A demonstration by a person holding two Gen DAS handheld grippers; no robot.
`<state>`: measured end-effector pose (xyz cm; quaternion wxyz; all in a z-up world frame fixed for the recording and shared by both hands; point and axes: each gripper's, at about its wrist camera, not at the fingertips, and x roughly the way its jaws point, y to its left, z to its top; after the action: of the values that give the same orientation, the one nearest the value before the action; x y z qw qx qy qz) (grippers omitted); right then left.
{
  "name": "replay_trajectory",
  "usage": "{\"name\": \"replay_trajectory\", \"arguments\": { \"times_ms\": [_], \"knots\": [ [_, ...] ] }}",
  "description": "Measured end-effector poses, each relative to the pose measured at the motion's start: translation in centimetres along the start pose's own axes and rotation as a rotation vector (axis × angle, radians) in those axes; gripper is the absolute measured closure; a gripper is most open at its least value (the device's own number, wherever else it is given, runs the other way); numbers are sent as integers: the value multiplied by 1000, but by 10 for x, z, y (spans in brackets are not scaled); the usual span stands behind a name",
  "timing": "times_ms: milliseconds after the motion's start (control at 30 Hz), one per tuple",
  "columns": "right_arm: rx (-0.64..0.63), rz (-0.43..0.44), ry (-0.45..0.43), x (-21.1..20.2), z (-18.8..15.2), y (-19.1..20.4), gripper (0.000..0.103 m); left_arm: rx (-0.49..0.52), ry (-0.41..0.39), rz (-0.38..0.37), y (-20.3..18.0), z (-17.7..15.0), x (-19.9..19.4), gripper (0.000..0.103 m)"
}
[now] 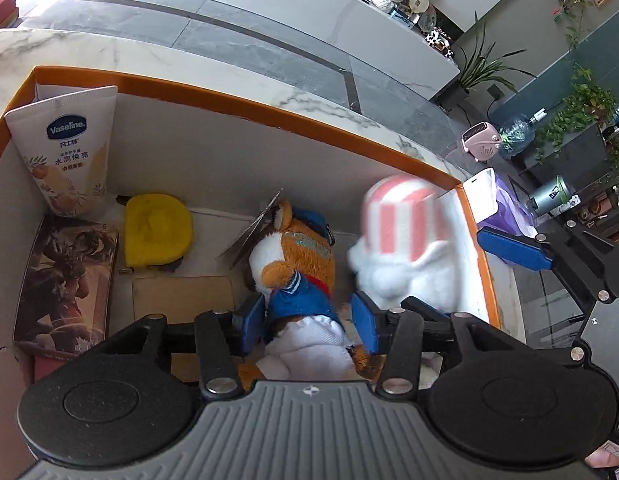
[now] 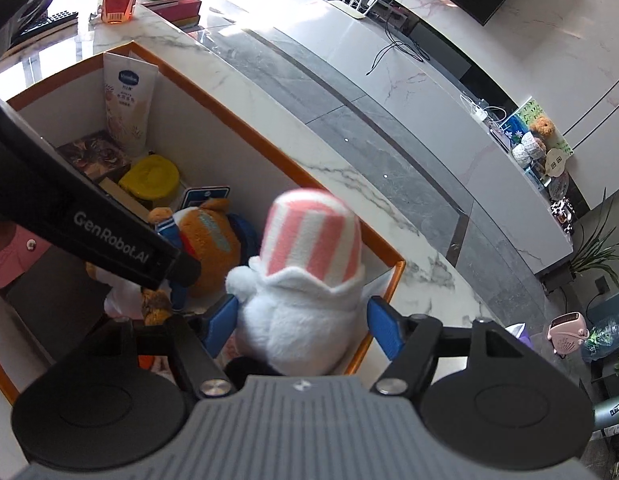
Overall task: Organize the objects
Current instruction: 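Lower the bear and striped plush into the box and open both grippers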
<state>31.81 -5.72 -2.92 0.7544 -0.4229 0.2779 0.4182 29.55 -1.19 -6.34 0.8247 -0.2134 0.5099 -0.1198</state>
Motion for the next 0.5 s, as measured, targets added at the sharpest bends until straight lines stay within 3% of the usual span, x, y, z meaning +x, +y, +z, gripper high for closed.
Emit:
{"name": "replay_trajectory", "arguments": {
  "times_ms": [67,167,300,333,400,500],
  "knots": [
    [3,4,-4,-5,3,-5,30,44,-6,11,-5,3,-10,46],
    [49,26,-31,-17,5,-16,32,108,-18,35,-9,2,-24,66],
    [106,60,-36,-15,6,-23,65,142,2,34,-12,-6,-20,83],
    [110,52,-33,-10,6,-22,68,154,1,54,-13,-6,-16,85],
    [134,62,-1,3,5,-20,87,174,-4,85,-16,-9,-11,86],
    [176,93,32,17,-1,-18,92,186,6,83,-14,-13,-4,87]
  ]
}}
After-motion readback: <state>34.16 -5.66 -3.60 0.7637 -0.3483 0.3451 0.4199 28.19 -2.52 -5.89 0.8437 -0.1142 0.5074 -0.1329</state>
